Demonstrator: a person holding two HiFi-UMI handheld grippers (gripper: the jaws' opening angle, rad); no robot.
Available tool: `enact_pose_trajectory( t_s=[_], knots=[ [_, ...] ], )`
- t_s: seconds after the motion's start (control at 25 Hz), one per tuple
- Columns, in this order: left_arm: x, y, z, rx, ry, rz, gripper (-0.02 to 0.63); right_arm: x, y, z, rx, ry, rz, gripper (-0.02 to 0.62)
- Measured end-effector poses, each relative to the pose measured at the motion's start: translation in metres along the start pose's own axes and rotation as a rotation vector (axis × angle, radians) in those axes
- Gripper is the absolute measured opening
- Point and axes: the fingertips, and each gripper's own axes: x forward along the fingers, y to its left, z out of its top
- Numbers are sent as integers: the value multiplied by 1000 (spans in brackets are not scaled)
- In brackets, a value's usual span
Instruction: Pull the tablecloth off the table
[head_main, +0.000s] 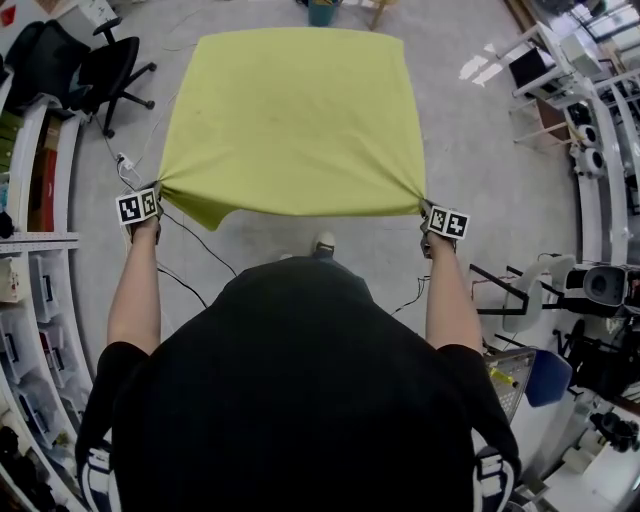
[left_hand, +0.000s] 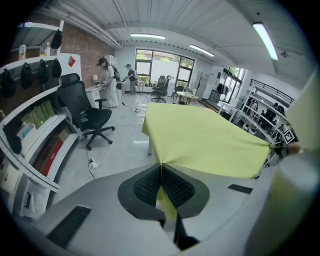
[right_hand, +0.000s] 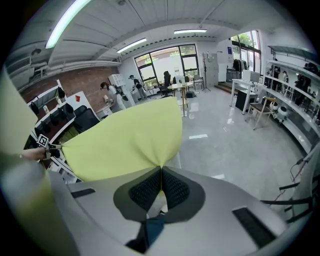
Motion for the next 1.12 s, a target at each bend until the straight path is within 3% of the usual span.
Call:
enact_pose_trajectory(
  t_s=[0.72,1.12],
  knots=[
    [-58,-20,-76,-41,-16,29,20,-46,-2,-57,21,-32,27,21],
    [-114,-51,-117,-35,-55,58,20,-98,-1,-81,-43,-80,82,21]
  ],
)
